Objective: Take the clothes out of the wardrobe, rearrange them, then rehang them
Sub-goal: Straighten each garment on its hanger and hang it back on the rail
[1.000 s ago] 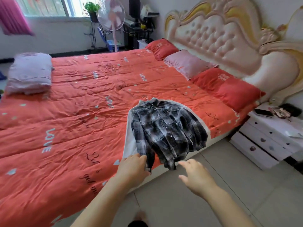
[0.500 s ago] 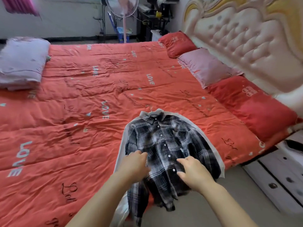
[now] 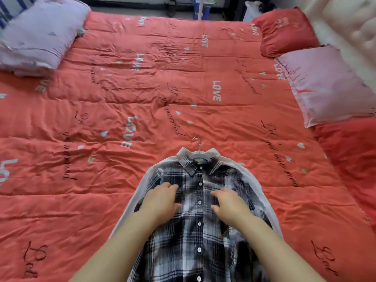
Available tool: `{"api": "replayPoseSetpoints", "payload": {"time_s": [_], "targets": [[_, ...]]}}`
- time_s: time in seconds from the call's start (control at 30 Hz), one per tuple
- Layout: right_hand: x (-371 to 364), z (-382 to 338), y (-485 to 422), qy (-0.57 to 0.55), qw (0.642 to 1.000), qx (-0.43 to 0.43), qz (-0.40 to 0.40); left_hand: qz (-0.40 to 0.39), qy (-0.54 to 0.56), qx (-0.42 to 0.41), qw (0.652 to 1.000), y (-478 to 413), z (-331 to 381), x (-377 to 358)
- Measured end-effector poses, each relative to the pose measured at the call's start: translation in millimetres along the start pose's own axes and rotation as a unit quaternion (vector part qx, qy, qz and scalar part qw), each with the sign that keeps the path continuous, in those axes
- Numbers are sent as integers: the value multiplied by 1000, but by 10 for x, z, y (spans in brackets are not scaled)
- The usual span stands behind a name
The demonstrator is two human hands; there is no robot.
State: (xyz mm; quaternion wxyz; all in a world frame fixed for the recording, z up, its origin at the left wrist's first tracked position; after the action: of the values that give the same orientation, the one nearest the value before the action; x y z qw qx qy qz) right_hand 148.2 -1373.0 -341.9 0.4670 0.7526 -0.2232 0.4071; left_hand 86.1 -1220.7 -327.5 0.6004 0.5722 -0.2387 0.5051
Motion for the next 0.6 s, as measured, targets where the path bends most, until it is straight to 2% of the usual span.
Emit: {"api": "replayPoseSetpoints", "payload": {"time_s": [0.3,0.47,0.6], "targets": [[-268,343,-2015,-11,999,43,0,-45,46,61,996,-1362,-25,-604],[-378,404,-2775,8,998,35,57,-70,44,78,993,-1524,-136,-1017],[-519,482,-3040,24,996,38,83,-77,46,79,993,-1462,-207,-1243]]}}
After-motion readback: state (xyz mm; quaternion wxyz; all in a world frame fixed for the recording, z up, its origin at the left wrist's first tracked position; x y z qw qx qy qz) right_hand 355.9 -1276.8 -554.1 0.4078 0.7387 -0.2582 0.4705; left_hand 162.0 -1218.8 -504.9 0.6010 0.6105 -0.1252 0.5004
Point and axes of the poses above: each hand's wrist, its own y-axis away from the middle knuckle, its own x-axis out of the back of the hand, z = x × y, the point moved 10 cm from there along -y, towards the middle knuckle, and after that the axes turned 5 degrees about z, right-handed, at the moved point
